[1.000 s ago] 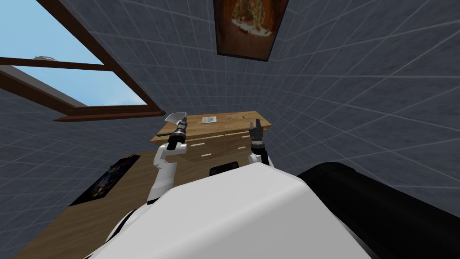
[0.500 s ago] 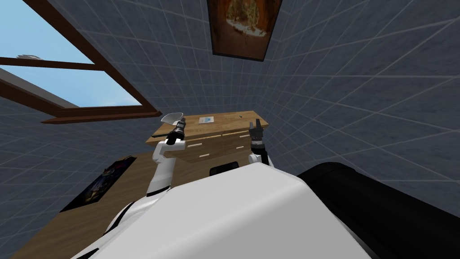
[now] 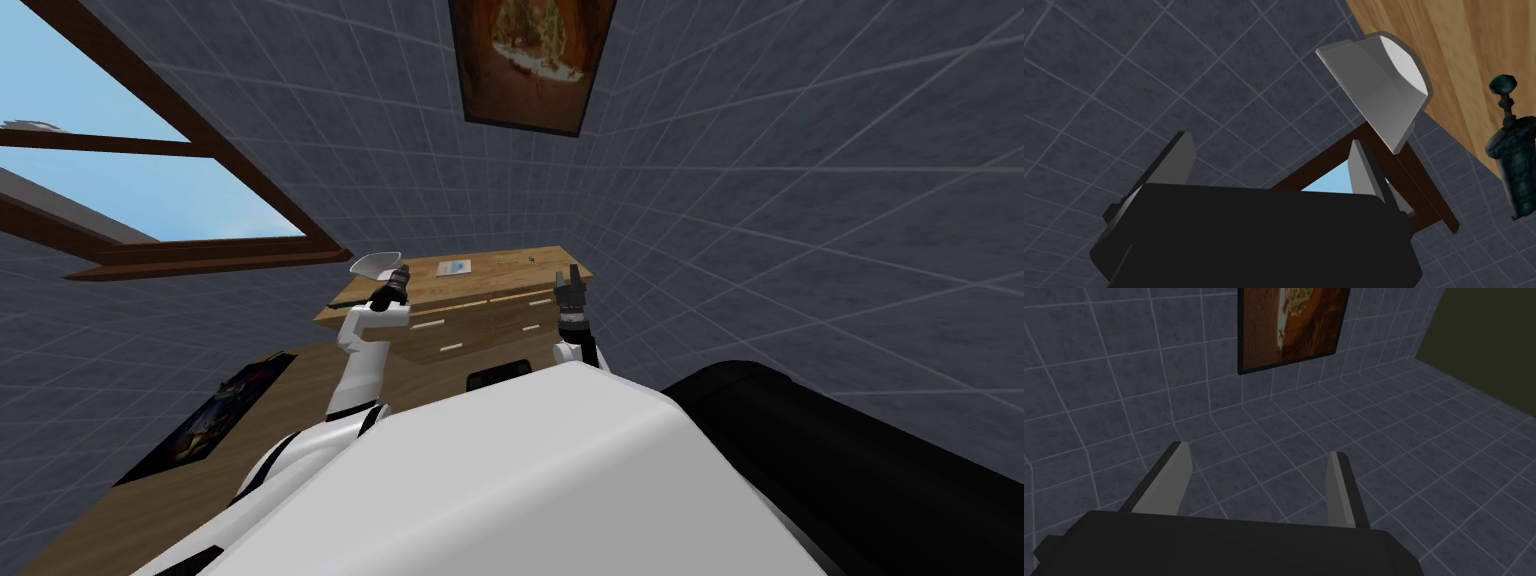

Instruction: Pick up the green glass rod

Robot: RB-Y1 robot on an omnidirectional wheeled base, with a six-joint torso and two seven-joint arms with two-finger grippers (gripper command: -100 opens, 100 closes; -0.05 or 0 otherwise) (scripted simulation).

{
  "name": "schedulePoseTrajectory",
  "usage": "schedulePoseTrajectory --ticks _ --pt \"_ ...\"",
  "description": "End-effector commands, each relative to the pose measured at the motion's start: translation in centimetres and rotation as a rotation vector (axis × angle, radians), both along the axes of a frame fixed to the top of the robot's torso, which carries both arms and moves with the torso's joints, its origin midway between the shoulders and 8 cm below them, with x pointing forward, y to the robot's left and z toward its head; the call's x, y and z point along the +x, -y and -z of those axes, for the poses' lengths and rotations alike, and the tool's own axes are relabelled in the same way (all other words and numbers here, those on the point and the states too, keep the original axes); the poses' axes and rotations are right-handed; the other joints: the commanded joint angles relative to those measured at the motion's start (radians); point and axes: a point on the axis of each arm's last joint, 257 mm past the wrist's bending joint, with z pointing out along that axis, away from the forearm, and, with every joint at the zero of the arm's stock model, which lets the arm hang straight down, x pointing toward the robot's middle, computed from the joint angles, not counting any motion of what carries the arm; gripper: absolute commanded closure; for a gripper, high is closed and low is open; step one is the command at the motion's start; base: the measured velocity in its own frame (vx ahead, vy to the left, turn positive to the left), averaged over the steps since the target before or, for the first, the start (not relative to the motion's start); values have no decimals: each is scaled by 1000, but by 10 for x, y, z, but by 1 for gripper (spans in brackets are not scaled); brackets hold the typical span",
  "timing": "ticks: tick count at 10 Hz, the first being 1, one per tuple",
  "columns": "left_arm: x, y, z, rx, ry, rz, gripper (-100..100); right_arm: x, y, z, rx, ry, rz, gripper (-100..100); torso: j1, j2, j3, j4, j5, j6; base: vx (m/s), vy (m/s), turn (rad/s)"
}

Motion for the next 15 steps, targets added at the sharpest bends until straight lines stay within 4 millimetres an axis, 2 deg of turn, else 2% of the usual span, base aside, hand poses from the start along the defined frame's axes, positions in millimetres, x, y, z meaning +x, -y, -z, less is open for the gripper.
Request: schedulePoseTrajectory --ticks 1,2,3,4,5,6,7,8,9,10,11,12,13,14,15 --pt "6 -17 4 10 -43 -43 -100 0 0 0 0 0 0 0 0 0 0 0 0 0 1 -54 -53" --pt "3 -24 21 4 -92 -66 -100 0 0 0 0 0 0 0 -1 0 0 0 0 0 8 -42 -28" --pt "2 -25 22 3 -96 -68 -100 0 0 0 0 0 0 0 0 0 0 0 0 0 7 -13 4" --pt "6 -40 24 9 -134 -107 -100 0 0 0 0 0 0 0 2 0 0 0 0 0 12 -24 -52" --pt "3 -44 34 6 -162 -119 -100 0 0 0 0 0 0 0 2 -1 0 0 0 0 13 -26 -30" --pt "8 -56 27 12 -180 -152 -100 0 0 0 0 0 0 0 1 -1 0 0 0 0 22 -31 -47" --pt "3 -62 43 7 -222 -170 -100 0 0 0 0 0 0 0 1 -1 -1 0 0 0 22 -32 -20" --pt "6 -74 37 12 -239 -202 -100 0 0 0 0 0 0 0 1 -1 -1 0 0 0 24 -46 -33" --pt "0 -80 53 6 -285 -223 -100 0 0 0 0 0 0 0 0 -1 -1 0 0 0 26 -30 -21" --pt "-1 -81 56 5 -291 -225 -100 0 0 0 0 0 0 0 1 -1 -1 0 0 0 15 -7 2" --pt "-3 -96 57 5 -330 -268 -100 0 0 0 0 0 0 0 2 -1 -1 0 1 0 28 -11 -32" --pt "-6 -100 66 2 -355 -278 -100 0 0 0 0 0 0 0 2 -2 -1 0 1 0 33 -17 -26" --pt "-6 -100 66 2 -355 -278 -100 0 0 0 0 0 0 0 2 -2 -1 0 1 0 15 -11 3" --pt "-11 -115 67 -1 -397 -325 -100 0 0 0 0 0 0 0 3 -1 -1 0 1 0 33 -20 -32" --pt "-14 -117 76 -3 -418 -332 -100 0 0 0 0 0 0 0 2 -2 -1 0 0 0 33 -16 -19"
